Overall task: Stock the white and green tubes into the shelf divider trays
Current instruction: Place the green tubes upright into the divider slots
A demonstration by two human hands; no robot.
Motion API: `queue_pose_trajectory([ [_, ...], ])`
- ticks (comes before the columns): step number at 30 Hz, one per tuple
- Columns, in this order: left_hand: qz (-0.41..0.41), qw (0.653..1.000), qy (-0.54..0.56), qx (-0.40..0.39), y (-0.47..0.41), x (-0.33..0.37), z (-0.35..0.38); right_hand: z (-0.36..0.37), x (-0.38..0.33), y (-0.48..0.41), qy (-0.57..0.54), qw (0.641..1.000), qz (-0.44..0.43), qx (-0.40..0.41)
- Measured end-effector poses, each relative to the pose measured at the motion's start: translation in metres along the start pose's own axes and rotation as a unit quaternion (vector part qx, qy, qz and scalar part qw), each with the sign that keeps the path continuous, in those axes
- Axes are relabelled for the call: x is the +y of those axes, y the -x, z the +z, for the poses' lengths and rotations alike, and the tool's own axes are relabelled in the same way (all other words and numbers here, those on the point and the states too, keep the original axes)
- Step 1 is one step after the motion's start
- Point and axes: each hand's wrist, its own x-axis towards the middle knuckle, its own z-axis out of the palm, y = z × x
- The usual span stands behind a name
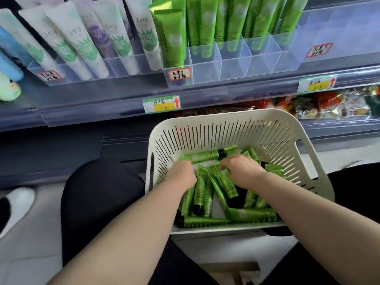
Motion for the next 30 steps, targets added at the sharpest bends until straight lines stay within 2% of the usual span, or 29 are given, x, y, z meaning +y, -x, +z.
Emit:
queue_pose_trajectory([
  [4,-0.013,0.999,-0.022,-0.02,-0.002,0.004,0.009,0.004,-0.008,-0.011,-0.029,1.0,0.002,0.0],
  [9,-0.026,0.998,-0.039,-0.029,-0.001,0.008,0.01,0.008,-0.008,-0.018,-0.038,0.998,0.005,-0.044],
  [11,-0.035,0.999,0.005,0.003,0.0,0.011,0.005,0.008,-0.007,-0.022,-0.017,0.998,-0.005,-0.053],
  [15,-0.035,0.985,0.099,0.136,0.0,0.017,-0.013,0.009,-0.012,-0.025,0.005,0.997,-0.027,-0.068],
  [18,-0.06,0.976,0.109,0.18,0.001,0.014,-0.02,0.01,-0.019,-0.028,0.038,0.993,-0.07,-0.083],
  [22,-0.094,0.978,0.095,0.159,0.004,0.0,-0.014,0.013,-0.018,-0.041,0.022,0.994,-0.062,-0.089],
  [25,-0.092,0.981,0.107,0.131,0.004,-0.003,-0.011,0.022,-0.017,-0.054,0.0,0.993,-0.039,-0.112],
  [30,-0.096,0.979,0.126,0.126,0.002,-0.002,-0.012,0.039,-0.03,-0.065,-0.006,0.989,-0.031,-0.145],
])
